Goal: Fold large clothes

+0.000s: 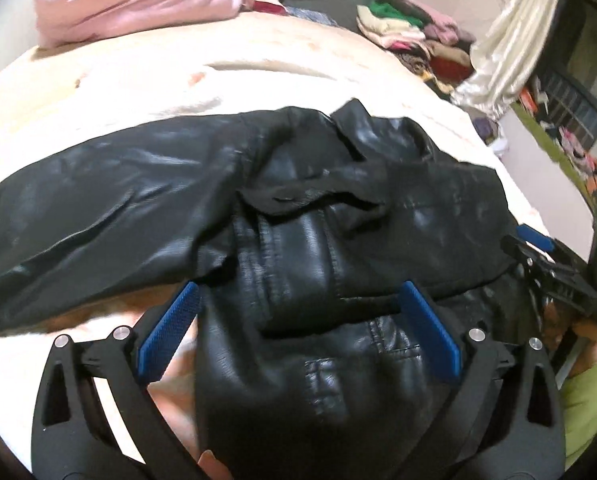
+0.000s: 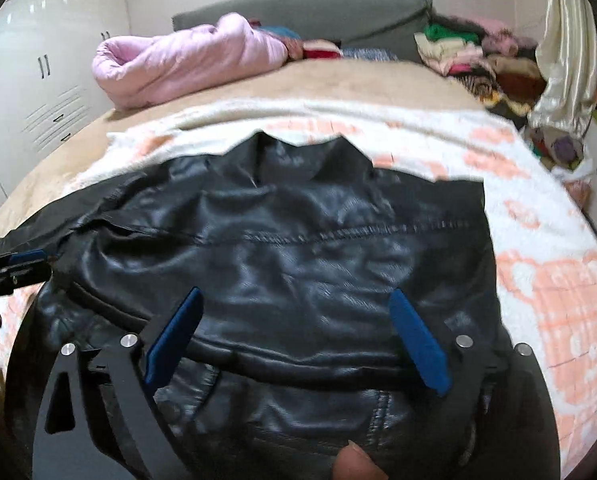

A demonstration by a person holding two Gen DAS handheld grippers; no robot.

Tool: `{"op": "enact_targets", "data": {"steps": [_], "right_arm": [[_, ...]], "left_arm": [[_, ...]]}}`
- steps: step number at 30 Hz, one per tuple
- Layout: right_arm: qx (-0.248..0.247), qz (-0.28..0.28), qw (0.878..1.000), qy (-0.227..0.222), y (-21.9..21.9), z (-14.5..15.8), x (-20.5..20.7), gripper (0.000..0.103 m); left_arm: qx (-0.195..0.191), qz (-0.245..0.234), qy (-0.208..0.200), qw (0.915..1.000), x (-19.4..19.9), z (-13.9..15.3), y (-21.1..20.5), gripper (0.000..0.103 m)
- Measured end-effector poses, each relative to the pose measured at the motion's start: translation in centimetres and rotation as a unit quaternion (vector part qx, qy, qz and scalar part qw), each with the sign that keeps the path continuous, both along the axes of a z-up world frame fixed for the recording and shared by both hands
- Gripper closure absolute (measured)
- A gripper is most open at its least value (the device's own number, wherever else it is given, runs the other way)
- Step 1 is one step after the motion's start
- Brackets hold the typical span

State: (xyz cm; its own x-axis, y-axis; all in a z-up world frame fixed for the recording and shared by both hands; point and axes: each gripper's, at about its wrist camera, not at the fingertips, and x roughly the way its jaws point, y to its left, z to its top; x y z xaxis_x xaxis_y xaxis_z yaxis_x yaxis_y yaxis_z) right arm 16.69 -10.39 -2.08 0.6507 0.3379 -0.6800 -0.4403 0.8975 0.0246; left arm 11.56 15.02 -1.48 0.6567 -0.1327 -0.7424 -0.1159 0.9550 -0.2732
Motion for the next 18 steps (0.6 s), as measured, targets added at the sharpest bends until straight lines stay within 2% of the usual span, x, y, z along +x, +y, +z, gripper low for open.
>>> {"op": "enact_targets", "data": {"steps": [3,8,12,18], "right_arm": [[-0.001,0.005,1.000,-0.016,1.2,1.1,-0.9,0.006],[0.019,0.013,1.000,-0.014,3.4,2.1,-2.0,0.006],[0.018,0.029,0.999,-0.018,5.3,3.0,-2.9,0.006],[0.012,0.050,0.998,-0.034,8.3,4.9,-4.3,0.005]], "left_arm": [[0.000,0.020,-0.003,0.9998,-0.8,0.6,1.1,0.009],[0.009,0.052,0.000,0.9986,-2.3,1.1,2.7,0.009],[-0.025,0.081,0.003,0.9964,-3.6,1.2,4.9,0.009],[-0.041,0.130,0.001,0.9907,-5.3,1.9,7.7,0.009]]}}
